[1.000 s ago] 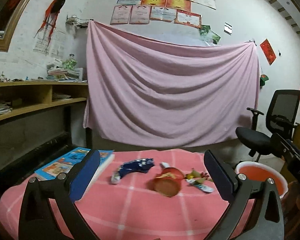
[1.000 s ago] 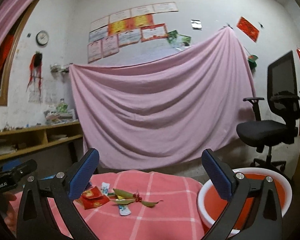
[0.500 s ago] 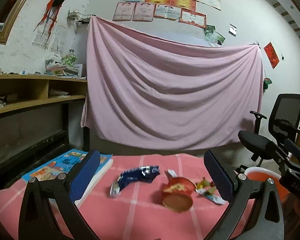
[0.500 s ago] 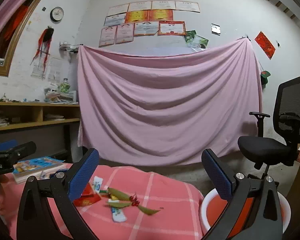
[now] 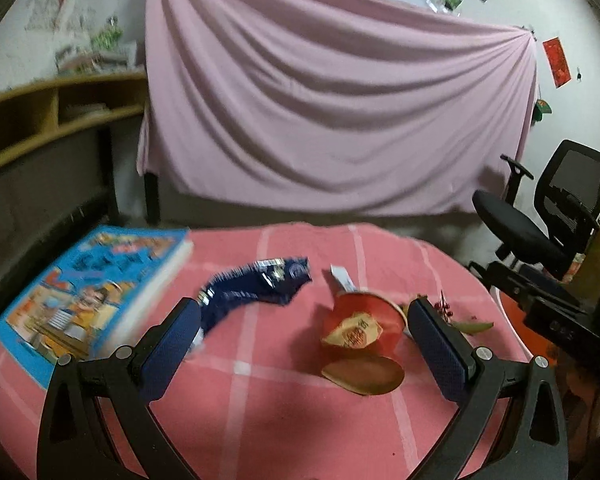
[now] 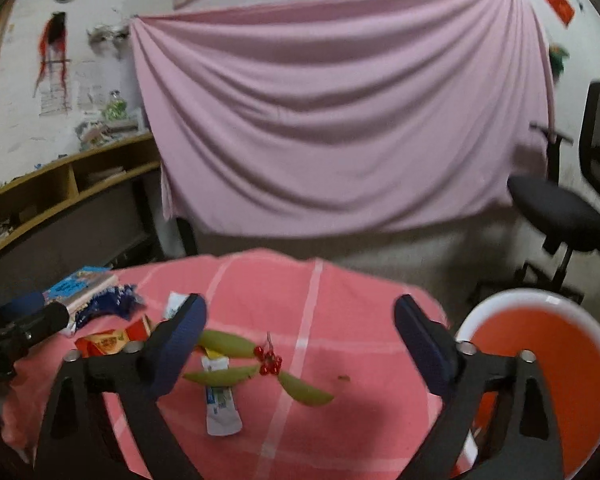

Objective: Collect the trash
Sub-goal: 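Grasp the red paper cup with left gripper while right grasps the green leaf sprig, then carry the cup and leaf sprig over the bucket and open both grippers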

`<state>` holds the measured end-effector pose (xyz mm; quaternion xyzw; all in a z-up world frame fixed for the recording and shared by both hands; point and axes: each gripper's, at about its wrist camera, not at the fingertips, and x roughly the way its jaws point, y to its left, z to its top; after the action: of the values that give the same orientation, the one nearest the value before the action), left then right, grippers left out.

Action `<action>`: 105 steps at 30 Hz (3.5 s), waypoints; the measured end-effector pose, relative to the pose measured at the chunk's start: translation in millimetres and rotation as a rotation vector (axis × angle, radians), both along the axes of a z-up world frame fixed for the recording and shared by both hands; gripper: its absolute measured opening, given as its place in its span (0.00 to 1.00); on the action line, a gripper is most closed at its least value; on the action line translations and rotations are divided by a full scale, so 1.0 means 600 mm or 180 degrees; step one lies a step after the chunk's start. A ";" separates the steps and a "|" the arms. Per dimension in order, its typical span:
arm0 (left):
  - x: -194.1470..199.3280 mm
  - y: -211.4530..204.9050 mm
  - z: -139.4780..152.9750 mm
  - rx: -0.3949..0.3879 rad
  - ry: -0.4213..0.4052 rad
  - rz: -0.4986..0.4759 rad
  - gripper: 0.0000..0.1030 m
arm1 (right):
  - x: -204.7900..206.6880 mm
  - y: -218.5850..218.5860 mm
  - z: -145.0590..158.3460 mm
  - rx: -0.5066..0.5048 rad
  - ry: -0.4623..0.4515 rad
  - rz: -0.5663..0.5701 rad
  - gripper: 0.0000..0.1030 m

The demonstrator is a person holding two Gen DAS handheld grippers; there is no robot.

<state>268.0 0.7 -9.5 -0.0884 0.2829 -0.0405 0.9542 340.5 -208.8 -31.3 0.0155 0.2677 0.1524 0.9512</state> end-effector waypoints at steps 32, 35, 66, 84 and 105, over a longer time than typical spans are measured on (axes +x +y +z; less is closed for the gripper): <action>0.020 -0.002 -0.021 -0.0569 0.0422 -0.0416 0.44 | 0.033 0.014 -0.042 0.0042 0.0768 0.0438 0.13; 0.007 0.003 -0.014 -0.0550 0.0277 -0.0309 0.44 | 0.008 0.010 -0.024 0.0071 0.0471 0.0418 0.13; -0.112 -0.155 0.068 0.0093 -0.1156 -0.0522 0.44 | -0.145 -0.111 0.068 0.0634 -0.1105 -0.0235 0.13; 0.020 -0.379 0.087 -0.0054 -0.0471 -0.1228 0.44 | -0.125 -0.303 0.055 0.0790 -0.0758 -0.1339 0.13; 0.107 -0.463 0.048 -0.0309 0.0325 -0.1528 0.46 | -0.096 -0.373 0.010 0.0909 -0.0179 -0.1729 0.31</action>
<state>332.4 -277.2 19.5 -0.0664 0.3413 -0.2750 0.8964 283.0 -432.4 -25.1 0.2157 0.2033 -0.0710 0.9524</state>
